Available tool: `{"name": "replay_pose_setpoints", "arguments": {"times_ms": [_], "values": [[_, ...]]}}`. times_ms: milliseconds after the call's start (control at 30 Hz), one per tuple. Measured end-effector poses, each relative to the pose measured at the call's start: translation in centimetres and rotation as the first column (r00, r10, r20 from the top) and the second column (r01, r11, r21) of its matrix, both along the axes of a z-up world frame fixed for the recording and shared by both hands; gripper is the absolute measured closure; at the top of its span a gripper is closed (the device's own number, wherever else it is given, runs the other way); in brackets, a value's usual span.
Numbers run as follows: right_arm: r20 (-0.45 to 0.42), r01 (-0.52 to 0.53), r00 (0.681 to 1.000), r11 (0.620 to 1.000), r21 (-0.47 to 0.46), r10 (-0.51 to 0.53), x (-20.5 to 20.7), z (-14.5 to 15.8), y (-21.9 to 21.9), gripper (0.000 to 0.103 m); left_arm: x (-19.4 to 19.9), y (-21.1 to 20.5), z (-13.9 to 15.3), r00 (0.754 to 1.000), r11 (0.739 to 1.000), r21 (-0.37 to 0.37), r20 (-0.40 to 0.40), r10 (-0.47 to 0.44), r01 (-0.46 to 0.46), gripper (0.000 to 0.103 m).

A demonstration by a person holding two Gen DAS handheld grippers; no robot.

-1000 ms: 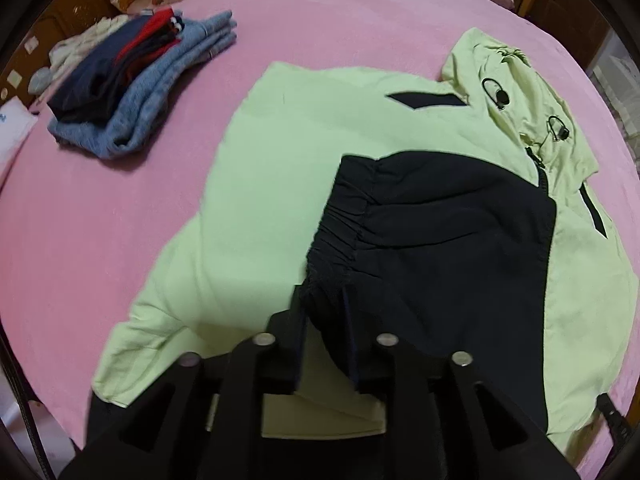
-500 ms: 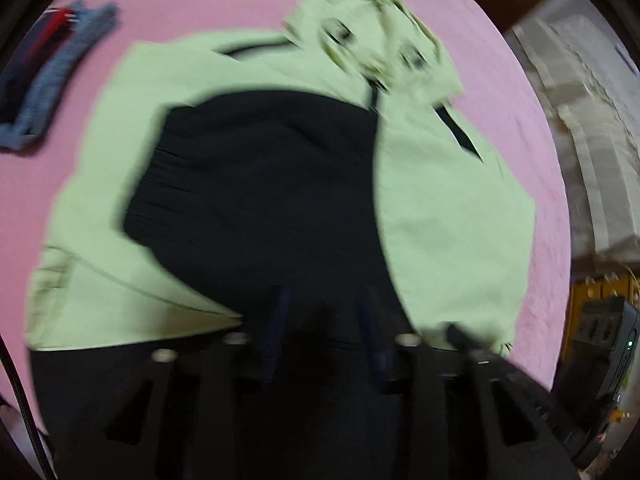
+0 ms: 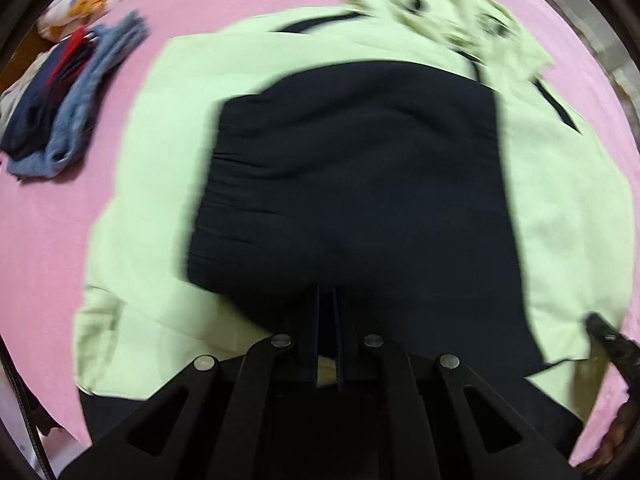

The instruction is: Fold large clothes

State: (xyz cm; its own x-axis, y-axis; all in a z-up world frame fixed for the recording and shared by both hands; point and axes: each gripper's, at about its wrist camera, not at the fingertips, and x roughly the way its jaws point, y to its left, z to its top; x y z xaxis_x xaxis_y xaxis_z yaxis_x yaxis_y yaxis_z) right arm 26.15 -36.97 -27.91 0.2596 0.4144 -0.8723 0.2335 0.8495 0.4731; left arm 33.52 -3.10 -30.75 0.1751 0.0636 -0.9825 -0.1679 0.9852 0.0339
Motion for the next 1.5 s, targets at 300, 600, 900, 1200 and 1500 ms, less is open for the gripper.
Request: {"name": "replay_pose_setpoints", "arguments": {"times_ms": [300,600,900,1200,1500], "values": [[0.046,0.038,0.999,0.958,-0.284,-0.026,-0.8,3.0,-1.3,0.103,0.5,0.6,1.2,0.999,0.999,-0.009,-0.014,0.031,-0.031,0.095],[0.154,-0.154,0.978,0.985,0.080,0.140,4.7,0.2,7.6,0.103,6.3,-7.9,1.7,0.989,0.967,-0.226,0.118,-0.093,0.118,0.089],[0.208,0.063,0.976,0.998,0.030,-0.068,11.6,-0.8,5.3,0.103,10.4,-5.9,0.6,0.973,0.989,-0.140,0.231,-0.006,0.039,0.089],[0.224,0.352,0.922,0.923,-0.154,-0.315,11.3,0.5,-7.5,0.103,8.6,2.6,0.7,0.966,0.986,-0.135,0.229,0.123,-0.093,0.089],[0.093,0.416,0.906,0.909,-0.006,-0.414,9.6,0.0,-11.3,0.098,7.7,1.4,3.4,0.991,0.999,-0.052,0.137,0.008,-0.001,0.050]]}}
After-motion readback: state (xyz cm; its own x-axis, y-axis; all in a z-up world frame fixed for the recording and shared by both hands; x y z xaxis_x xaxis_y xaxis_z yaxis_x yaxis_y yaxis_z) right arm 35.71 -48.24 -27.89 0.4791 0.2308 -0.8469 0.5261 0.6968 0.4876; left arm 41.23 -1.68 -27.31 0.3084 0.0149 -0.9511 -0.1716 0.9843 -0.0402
